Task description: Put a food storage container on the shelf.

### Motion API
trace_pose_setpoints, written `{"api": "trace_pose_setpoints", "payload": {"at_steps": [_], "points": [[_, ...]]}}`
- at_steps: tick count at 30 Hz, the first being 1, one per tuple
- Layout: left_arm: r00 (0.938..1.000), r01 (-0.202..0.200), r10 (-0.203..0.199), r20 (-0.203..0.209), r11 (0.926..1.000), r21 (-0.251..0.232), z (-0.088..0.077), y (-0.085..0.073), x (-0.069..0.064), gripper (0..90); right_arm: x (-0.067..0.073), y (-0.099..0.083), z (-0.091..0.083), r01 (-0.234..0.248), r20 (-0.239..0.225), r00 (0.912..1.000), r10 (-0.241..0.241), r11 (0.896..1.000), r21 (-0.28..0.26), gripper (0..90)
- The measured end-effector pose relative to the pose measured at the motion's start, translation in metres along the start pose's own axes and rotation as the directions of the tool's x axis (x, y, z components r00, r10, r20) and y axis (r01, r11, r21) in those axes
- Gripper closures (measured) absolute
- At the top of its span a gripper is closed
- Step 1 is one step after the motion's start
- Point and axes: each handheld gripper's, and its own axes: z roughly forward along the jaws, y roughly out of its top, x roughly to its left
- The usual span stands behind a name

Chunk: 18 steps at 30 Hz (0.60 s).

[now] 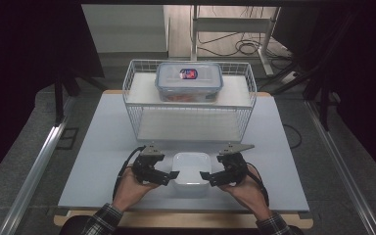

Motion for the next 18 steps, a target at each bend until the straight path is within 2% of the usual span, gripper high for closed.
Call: {"api": "trace_pose_setpoints", "payload": {"at_steps": [3,6,8,9,11,12,13,15,18], "points": [[0.9992,0.029,-0.029,0.027,0.9996,-0.004,0.006,-0.001,0.004,12.3,-0.002,0.0,0.005,-0.017,-0.002,0.9999,0.017,1.0,0.005,14.0],[0.9944,0.069,-0.069,0.081,0.9976,-0.004,0.011,-0.003,0.01,9.7,-0.005,-0.001,0.012,-0.036,-0.003,0.9994,0.036,0.999,0.018,18.4],[0.9875,0.093,-0.091,0.128,0.9957,-0.007,0.016,-0.004,0.012,8.2,-0.008,-0.004,0.016,-0.052,-0.009,0.9986,0.053,0.998,0.034,20.4],[0.9829,0.102,-0.1,0.155,0.9947,-0.006,0.017,-0.005,0.013,8.6,-0.009,-0.004,0.017,-0.077,-0.028,0.9966,0.078,0.996,0.035,22.4],[0.9708,0.107,-0.104,0.216,0.9943,0.0,0.02,-0.006,0.013,12.7,-0.01,-0.005,0.016,-0.09,-0.05,0.9945,0.092,0.995,0.039,26.8],[0.9679,0.106,-0.104,0.229,0.9944,0.004,0.02,-0.006,0.011,16.5,-0.009,-0.004,0.015,-0.091,-0.046,0.9946,0.093,0.995,0.041,27.3],[0.9695,0.105,-0.103,0.223,0.9945,0.003,0.019,-0.006,0.01,16.1,-0.008,-0.004,0.014,-0.094,-0.04,0.9946,0.096,0.995,0.046,28.0],[0.9676,0.111,-0.112,0.226,0.9937,0.018,0.016,-0.006,0.009,19.3,-0.007,-0.005,0.013,-0.105,-0.035,0.9937,0.107,0.993,0.051,31.1],[0.9705,0.104,-0.105,0.217,0.9945,0.014,0.011,-0.008,0.004,26.9,-0.012,-0.01,0.012,-0.191,-0.098,0.975,0.199,0.978,0.082,31.8]]}}
